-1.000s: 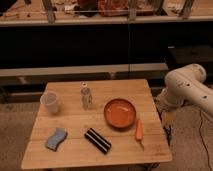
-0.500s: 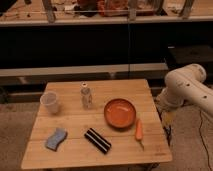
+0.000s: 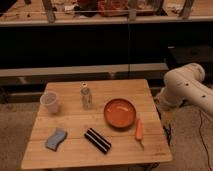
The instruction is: Knock the bottle over
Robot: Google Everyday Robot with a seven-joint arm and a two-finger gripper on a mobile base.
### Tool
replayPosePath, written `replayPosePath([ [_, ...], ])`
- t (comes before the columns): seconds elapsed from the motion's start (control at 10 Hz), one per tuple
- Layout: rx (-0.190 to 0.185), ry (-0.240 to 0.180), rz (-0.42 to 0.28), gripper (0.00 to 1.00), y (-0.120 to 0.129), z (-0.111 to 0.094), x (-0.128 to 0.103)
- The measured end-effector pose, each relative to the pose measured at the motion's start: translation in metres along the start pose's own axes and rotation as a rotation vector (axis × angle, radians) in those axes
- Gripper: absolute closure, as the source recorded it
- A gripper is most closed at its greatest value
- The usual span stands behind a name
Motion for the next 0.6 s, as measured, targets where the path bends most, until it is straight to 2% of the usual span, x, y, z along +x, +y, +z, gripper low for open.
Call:
replayPosePath([
  [0.1, 0.007, -0.001, -0.011, 0.20, -0.008, 0.000, -0.009],
  [0.4, 0.021, 0.003, -0.024, 0.20, -0.011, -0.003, -0.010],
  [0.6, 0.033, 0.005, -0.051, 0.20, -0.018, -0.003, -0.019],
])
